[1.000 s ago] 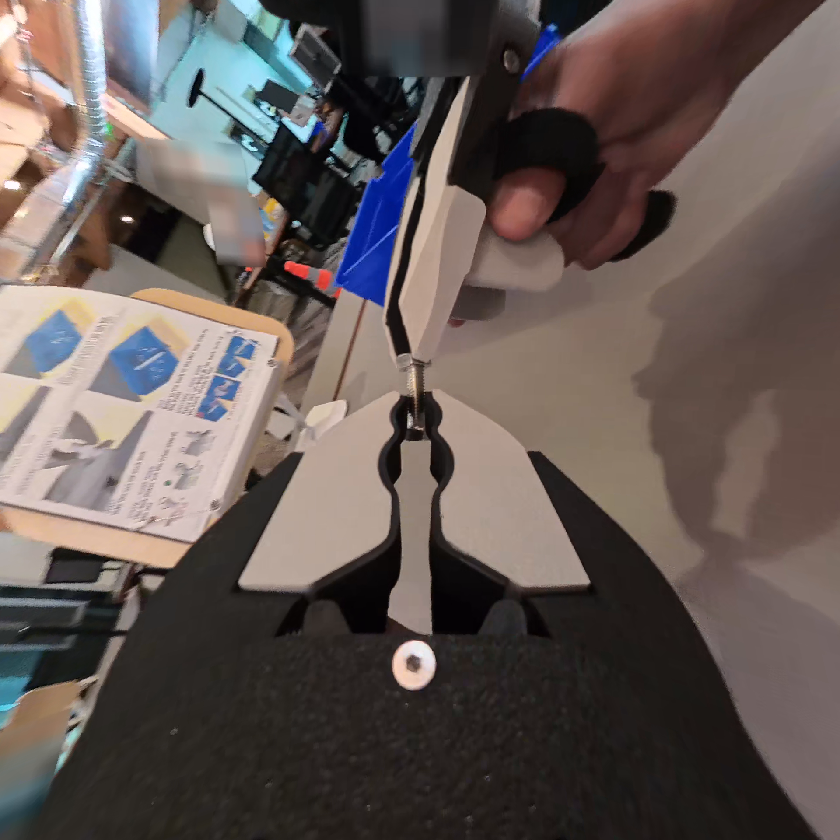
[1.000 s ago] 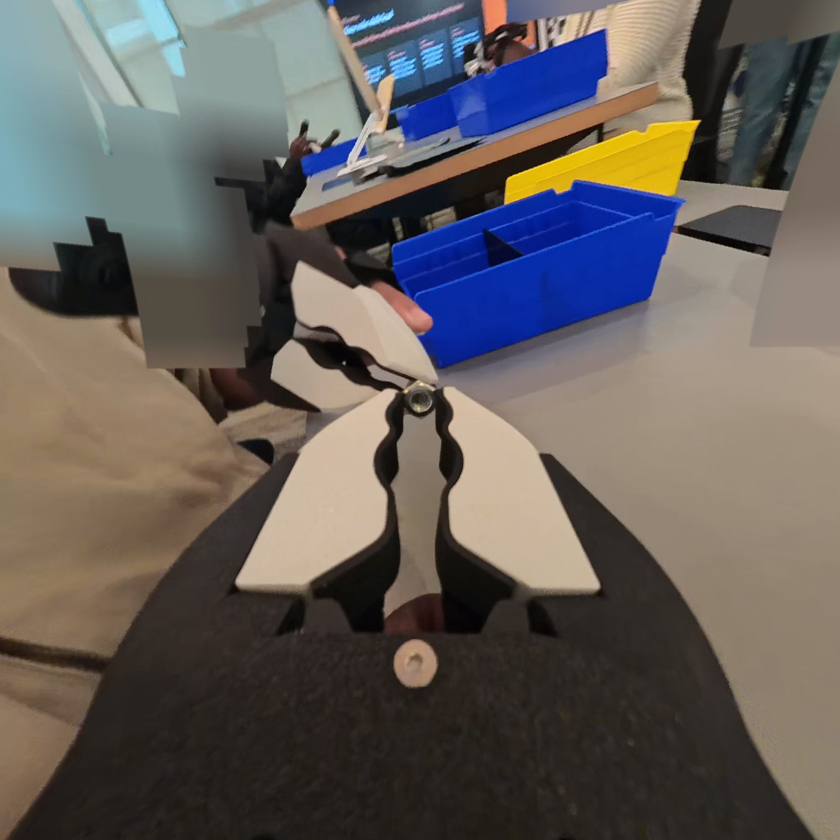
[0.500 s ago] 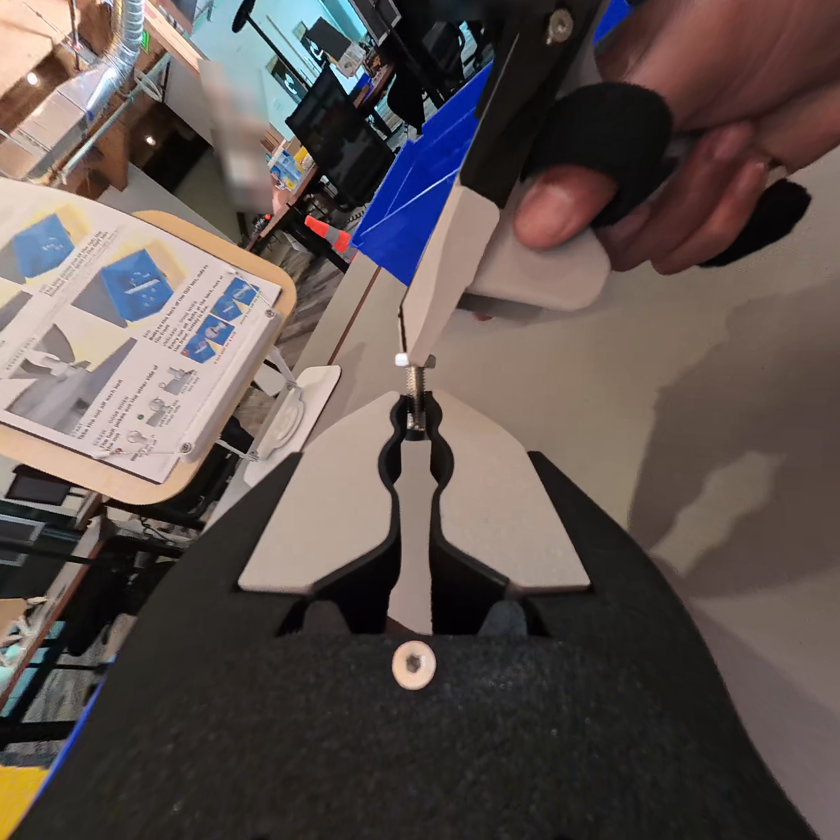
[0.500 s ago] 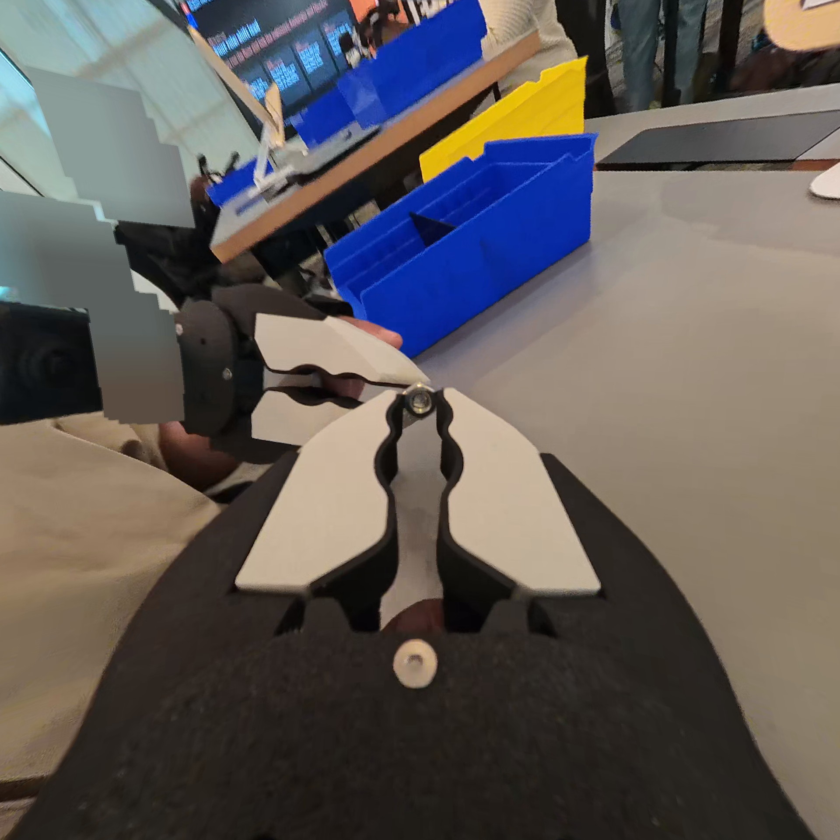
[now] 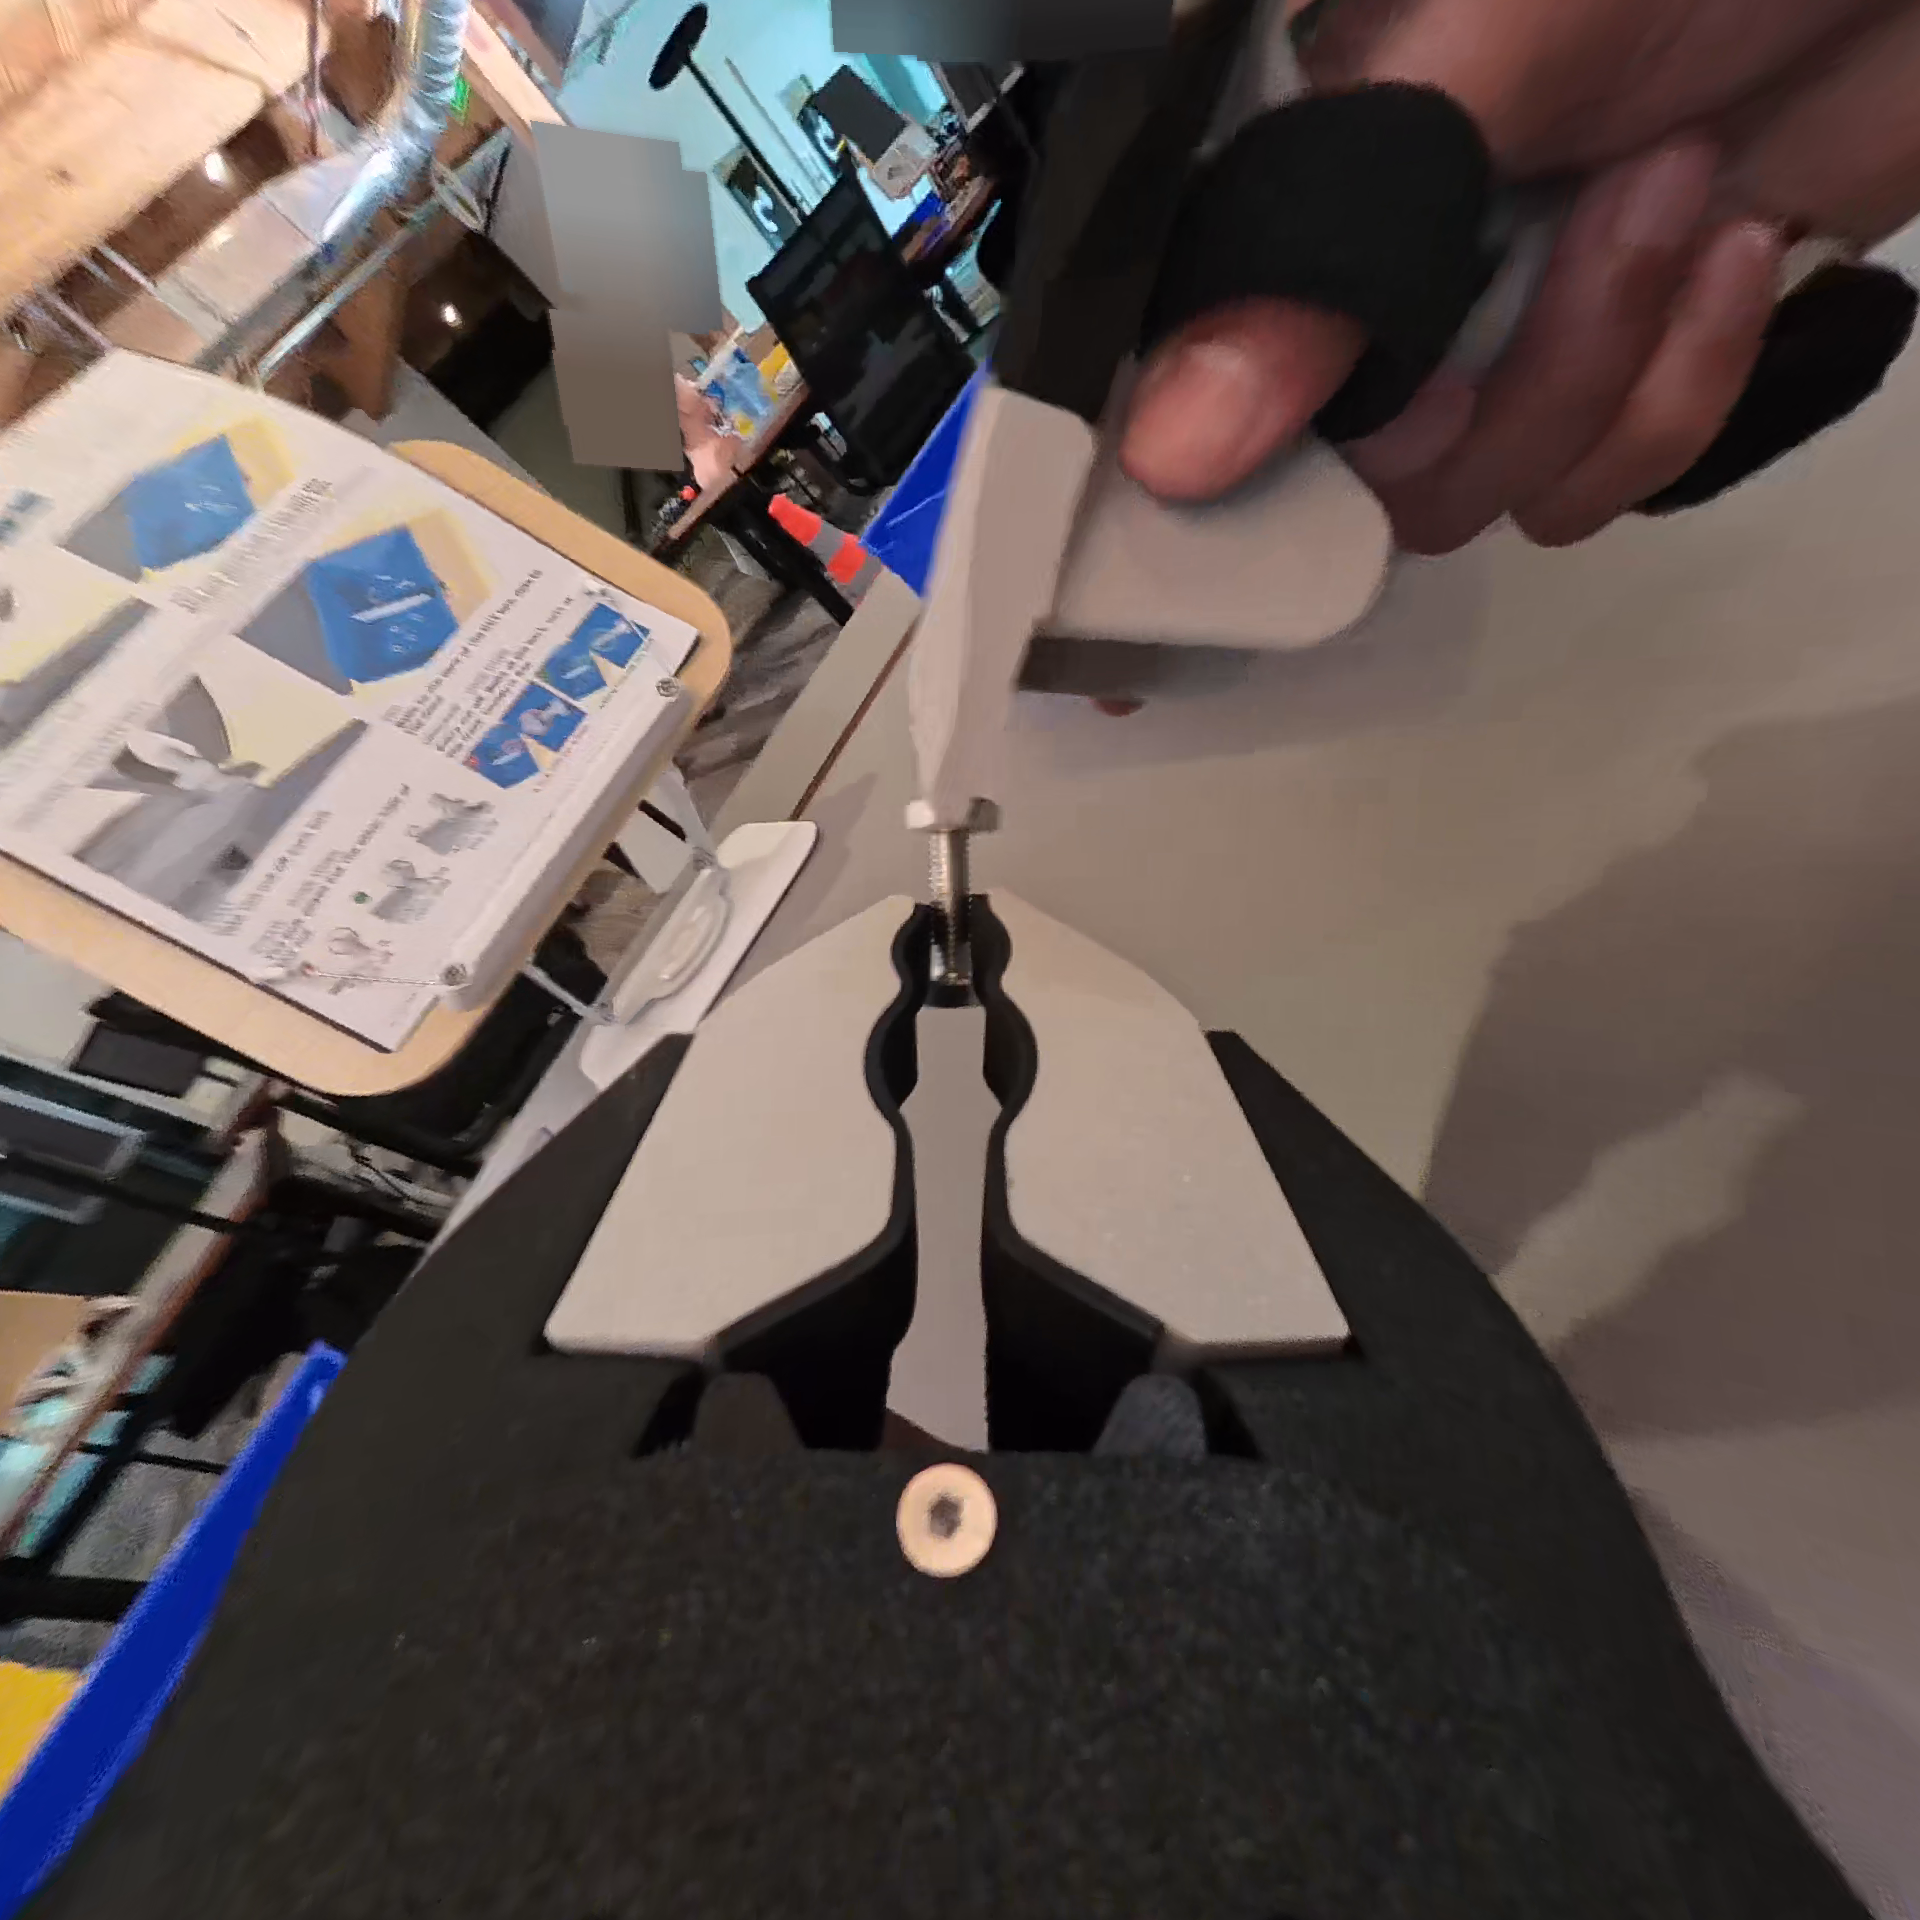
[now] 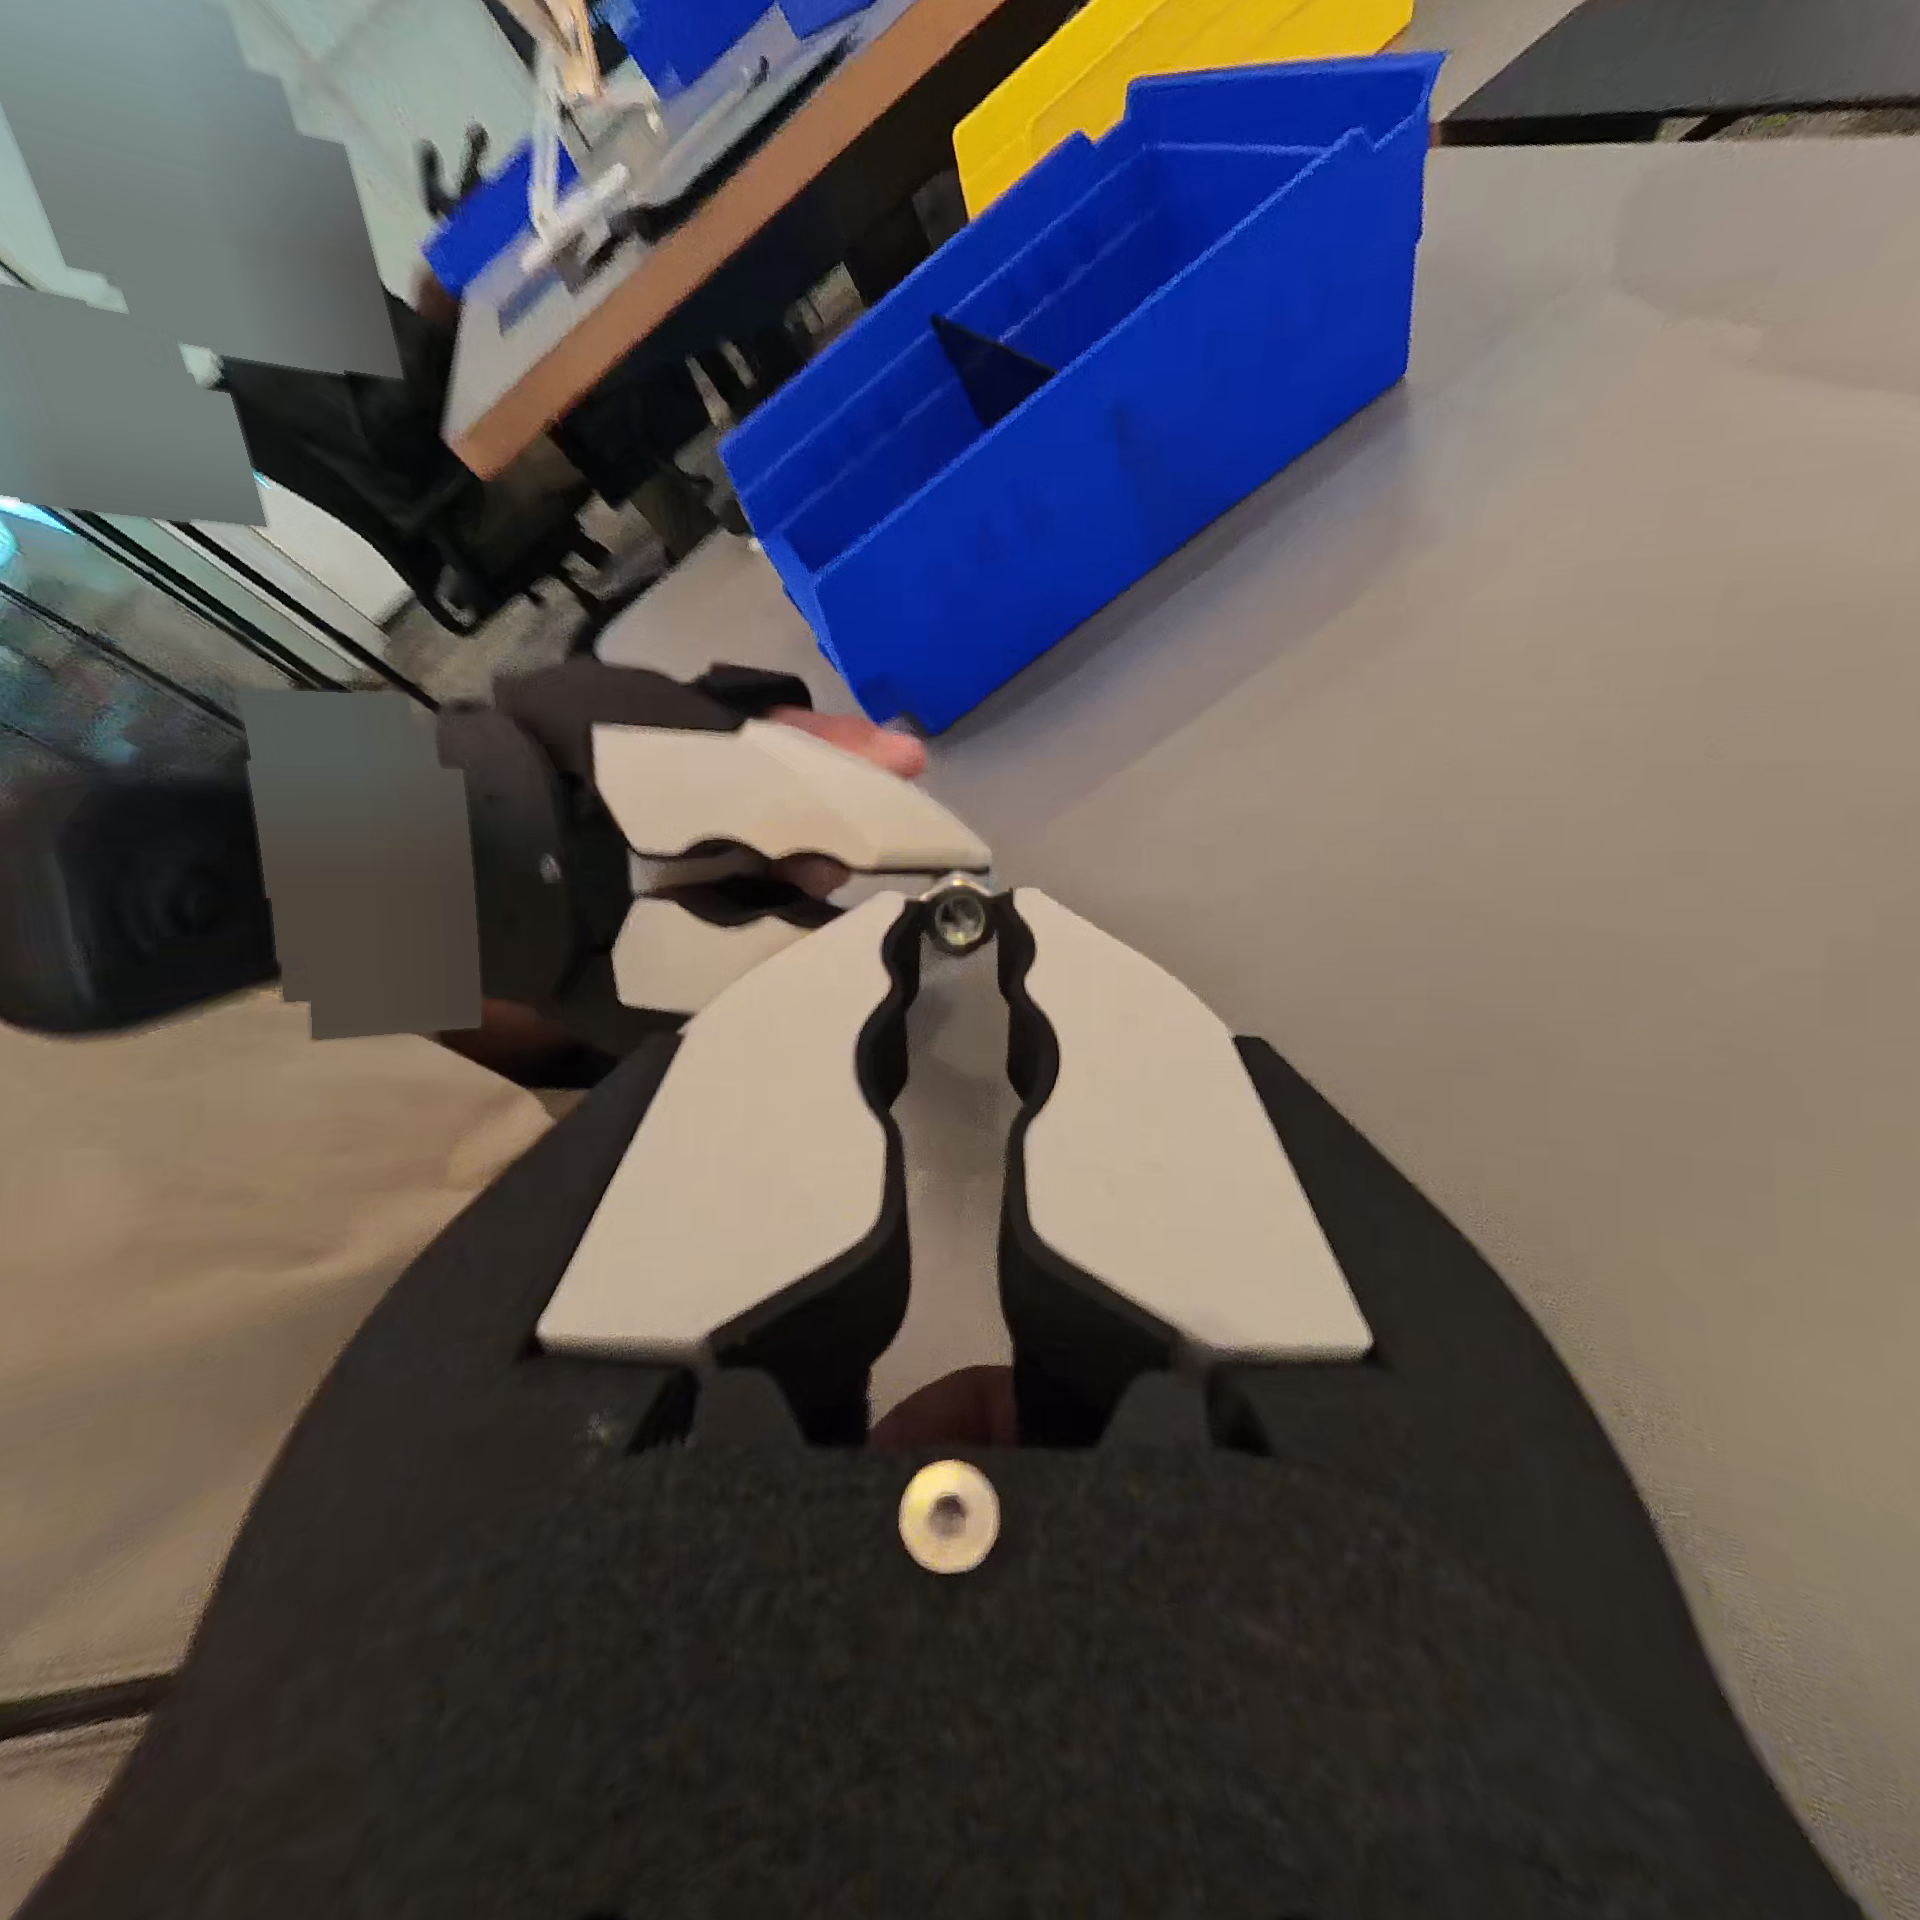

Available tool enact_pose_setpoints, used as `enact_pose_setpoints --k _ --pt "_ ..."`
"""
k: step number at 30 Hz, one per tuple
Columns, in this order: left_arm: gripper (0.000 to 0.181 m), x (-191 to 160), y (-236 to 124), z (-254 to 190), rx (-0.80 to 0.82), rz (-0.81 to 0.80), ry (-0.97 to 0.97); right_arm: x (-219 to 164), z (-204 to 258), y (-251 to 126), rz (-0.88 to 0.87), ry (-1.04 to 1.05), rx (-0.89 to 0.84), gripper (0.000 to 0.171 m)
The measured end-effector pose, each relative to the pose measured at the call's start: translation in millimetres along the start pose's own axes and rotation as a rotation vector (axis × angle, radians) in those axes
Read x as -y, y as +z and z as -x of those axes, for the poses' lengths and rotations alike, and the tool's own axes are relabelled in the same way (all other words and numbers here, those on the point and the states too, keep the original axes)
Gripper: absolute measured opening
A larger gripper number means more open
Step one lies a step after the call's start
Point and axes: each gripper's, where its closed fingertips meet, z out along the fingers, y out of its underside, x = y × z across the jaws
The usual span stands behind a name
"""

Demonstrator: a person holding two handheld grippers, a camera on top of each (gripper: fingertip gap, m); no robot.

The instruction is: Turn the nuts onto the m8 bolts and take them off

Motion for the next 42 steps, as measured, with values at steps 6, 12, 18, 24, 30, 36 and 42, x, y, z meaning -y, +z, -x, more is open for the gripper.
enact_pose_setpoints --k 6,12,18,24,30,36,42 --pt "0.007 -0.6 -2.7 -8.4 -0.002 0.003 0.045 2.9 5.8 -1.3 -0.033 0.000 0.082 0.014" --pt "0.007 7.2 -17.2 -24.7 -0.411 -0.129 -0.387 -10.7 25.0 -6.7 0.056 -0.612 0.109 0.014" --pt "0.007 19.9 -39.5 -36.6 -0.802 -0.239 -0.606 -12.1 46.6 -15.6 0.150 -0.903 0.220 0.014" --pt "0.007 33.7 -51.7 -33.4 -0.978 -0.335 -0.727 -9.6 53.9 -23.3 0.220 -0.955 0.308 0.014" --pt "0.007 43.4 -54.9 -29.8 -1.060 -0.389 -0.793 -8.8 60.8 -26.8 0.224 -0.946 0.377 0.014" --pt "0.007 44.5 -60.5 -34.6 -1.166 -0.372 -0.821 -14.6 64.4 -26.5 0.253 -0.958 0.421 0.014" --pt "0.007 42.1 -55.3 -31.1 -1.138 -0.384 -0.845 -11.3 58.9 -23.7 0.221 -0.878 0.410 0.014"
